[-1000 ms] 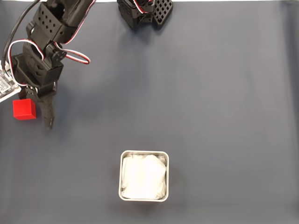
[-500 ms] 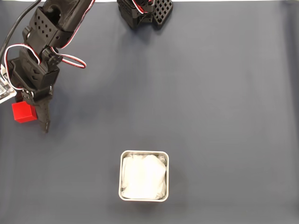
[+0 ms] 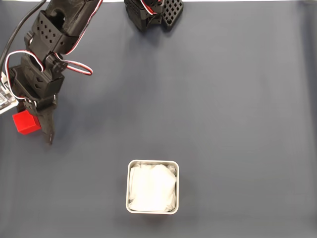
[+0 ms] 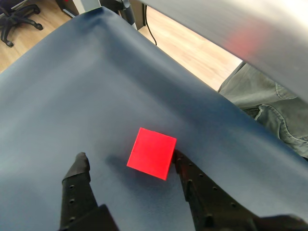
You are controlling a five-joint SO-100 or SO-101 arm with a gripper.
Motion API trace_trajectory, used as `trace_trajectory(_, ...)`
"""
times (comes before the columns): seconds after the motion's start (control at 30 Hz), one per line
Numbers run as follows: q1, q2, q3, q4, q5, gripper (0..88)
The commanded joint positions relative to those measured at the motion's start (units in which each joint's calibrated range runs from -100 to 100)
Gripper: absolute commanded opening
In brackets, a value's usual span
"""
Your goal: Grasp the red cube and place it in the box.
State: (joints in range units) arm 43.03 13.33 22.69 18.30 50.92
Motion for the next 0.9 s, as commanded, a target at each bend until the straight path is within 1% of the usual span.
trace_trajectory(0.0, -1.05, -1.81, -2.62, -1.08, -0.83, 39.5)
trace_trajectory(0.5, -1.76, -2.41, -2.26, -1.25, -0.83, 39.2)
trace_trajectory(0.8, -1.62, -1.81, -2.53, -1.58, 0.05, 26.9)
trace_trajectory(0.87, -1.62, -1.63, -2.71, -1.58, 0.10, 25.3)
